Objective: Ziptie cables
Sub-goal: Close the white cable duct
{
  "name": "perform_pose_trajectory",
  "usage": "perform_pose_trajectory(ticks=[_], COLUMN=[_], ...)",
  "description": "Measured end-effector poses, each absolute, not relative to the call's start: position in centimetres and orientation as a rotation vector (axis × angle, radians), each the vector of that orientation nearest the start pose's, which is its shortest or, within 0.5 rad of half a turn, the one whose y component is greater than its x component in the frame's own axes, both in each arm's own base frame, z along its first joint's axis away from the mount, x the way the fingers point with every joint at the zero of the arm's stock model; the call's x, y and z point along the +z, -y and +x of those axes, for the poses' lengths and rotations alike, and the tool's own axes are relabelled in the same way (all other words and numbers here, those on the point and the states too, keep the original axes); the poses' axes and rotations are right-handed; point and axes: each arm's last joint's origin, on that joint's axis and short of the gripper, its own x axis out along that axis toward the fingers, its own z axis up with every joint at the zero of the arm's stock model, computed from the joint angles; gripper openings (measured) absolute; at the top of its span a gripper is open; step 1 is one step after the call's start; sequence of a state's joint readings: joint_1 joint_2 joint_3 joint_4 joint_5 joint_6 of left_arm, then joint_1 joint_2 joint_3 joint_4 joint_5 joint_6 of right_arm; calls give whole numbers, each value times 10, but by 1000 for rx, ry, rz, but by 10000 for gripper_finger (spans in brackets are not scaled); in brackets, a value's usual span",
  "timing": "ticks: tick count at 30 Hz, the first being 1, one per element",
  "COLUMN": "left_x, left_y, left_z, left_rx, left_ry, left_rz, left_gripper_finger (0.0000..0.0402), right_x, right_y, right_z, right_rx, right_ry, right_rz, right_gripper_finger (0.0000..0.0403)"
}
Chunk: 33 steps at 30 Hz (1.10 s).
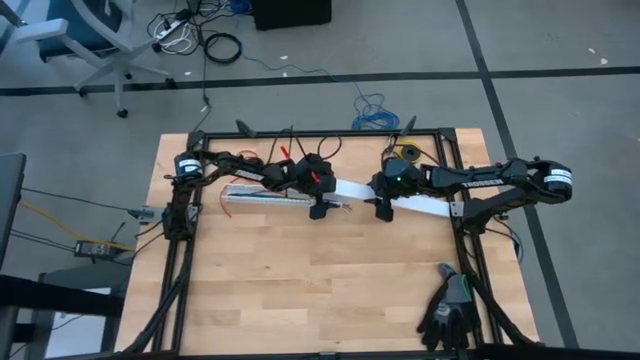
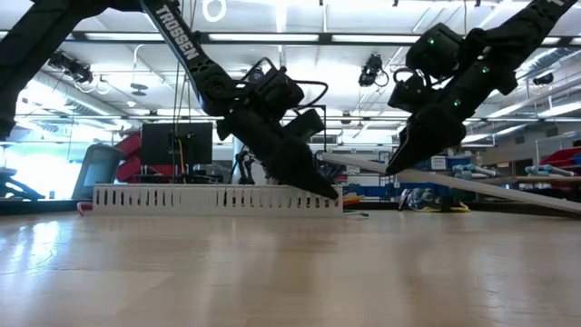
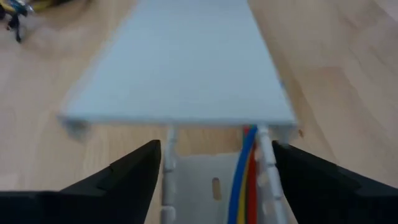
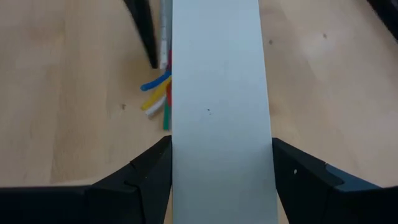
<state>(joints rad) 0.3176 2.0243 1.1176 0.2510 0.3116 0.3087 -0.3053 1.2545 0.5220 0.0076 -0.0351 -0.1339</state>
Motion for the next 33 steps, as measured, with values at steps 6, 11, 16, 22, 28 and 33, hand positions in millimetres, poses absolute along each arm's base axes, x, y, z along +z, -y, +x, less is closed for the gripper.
perform_pose_trajectory(ticks=[6,11,16,22,28,33], left_x=[127,126,126,126,126,125], left_y=[-120,-120,-119,-119,-119,-119], left_z=[392,392,391,391,390,390], left_rx=[-85,-87,-87,-87,-88,-88], left_ry=[-614,-625,-627,-636,-644,-648], left_rz=[99,95,94,92,90,91], left_gripper_finger=[287,251,222,214,214,214], right_x=[170,168,167,161,148,142], right_y=[68,68,67,66,67,68], right_z=[220,220,219,220,227,229], right_rx=[-204,-192,-184,-147,-130,-142], right_ry=[-760,-768,-786,-814,-845,-869], right_rz=[1,12,44,90,96,93], right_gripper_finger=[232,232,232,232,232,233])
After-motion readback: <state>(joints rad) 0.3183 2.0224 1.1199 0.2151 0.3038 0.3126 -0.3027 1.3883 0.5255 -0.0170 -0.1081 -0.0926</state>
